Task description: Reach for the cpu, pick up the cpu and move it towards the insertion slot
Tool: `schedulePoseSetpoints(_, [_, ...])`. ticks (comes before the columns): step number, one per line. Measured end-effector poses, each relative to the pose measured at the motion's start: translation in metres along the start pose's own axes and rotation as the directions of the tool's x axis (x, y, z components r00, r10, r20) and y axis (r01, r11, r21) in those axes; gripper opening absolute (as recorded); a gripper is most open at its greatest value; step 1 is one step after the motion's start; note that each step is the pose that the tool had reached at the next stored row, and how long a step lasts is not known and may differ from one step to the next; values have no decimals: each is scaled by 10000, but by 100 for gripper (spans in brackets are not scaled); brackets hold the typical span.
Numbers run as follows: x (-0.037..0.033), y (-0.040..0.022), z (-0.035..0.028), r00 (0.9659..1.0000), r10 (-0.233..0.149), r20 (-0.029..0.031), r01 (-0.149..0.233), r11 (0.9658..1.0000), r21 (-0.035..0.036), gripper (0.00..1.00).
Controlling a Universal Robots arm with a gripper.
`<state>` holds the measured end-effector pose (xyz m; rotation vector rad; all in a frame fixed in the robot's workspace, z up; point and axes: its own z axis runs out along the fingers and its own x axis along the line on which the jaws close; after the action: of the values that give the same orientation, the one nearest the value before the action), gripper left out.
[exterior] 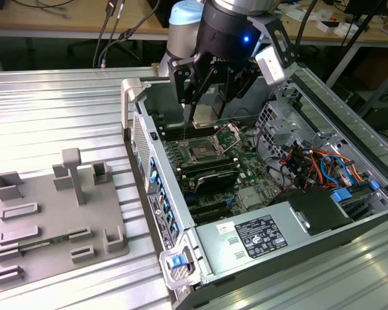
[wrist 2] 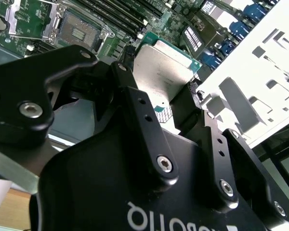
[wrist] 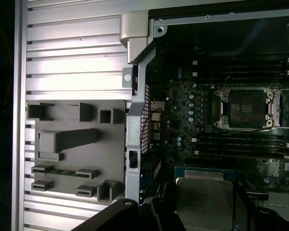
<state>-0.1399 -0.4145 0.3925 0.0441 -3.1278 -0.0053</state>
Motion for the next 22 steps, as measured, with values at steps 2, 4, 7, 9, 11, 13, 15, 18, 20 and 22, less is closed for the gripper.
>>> schedulePoseSetpoints(2, [-5, 18, 3, 10000, 2, 1, -2, 10000, -1, 55])
schedulePoseSetpoints(4, [-18, 44, 6, 10000, 1, 0, -1, 10000, 0, 55])
schedulePoseSetpoints(7, [-61, 67, 12, 10000, 2, 0, -2, 10000, 1, 55])
schedulePoseSetpoints(9, [-109, 91, 18, 10000, 2, 0, -2, 10000, -1, 55])
schedulePoseSetpoints(11, [-146, 96, 20, 10000, 2, 1, -2, 10000, 0, 55])
schedulePoseSetpoints(13, [-165, 101, 22, 10000, 3, 0, -3, 10000, -1, 55])
schedulePoseSetpoints(15, [-183, 101, 26, 10000, 3, 2, -3, 10000, -2, 55])
schedulePoseSetpoints(18, [-208, 101, 27, 10000, 4, 1, -4, 10000, -1, 55])
schedulePoseSetpoints(20, [-220, 102, 28, 10000, 4, 0, -4, 10000, -1, 55])
schedulePoseSetpoints(22, [-235, 103, 28, 10000, 3, 0, -3, 10000, 0, 55])
